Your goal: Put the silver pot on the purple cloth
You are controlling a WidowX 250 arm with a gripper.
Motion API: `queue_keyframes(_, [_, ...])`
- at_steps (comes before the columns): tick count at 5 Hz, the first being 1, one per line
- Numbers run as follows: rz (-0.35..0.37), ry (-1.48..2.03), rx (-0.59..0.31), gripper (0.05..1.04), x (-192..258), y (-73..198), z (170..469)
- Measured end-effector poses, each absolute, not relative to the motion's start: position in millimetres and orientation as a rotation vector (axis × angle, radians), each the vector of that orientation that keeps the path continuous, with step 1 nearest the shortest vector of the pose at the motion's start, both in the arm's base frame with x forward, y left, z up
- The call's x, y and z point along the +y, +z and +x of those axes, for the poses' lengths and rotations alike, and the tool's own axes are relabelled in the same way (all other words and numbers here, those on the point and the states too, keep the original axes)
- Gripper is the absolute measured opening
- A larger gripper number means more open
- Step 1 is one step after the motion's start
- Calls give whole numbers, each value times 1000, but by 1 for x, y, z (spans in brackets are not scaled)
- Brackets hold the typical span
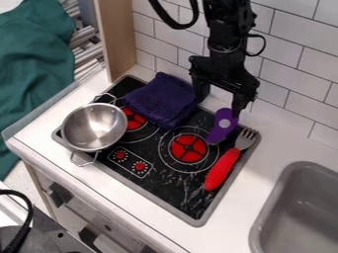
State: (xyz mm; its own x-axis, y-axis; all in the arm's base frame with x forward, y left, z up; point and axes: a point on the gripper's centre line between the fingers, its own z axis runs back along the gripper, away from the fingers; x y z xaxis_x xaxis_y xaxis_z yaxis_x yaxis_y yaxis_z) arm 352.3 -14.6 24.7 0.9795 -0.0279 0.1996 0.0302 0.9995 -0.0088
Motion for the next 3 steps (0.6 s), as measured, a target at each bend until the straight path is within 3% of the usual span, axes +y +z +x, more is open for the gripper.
queue_keyframes(1, [-15,-25,-158,1011,-14,11,345])
queue_keyframes(3, [-55,128,-159,1011,40,-8,323])
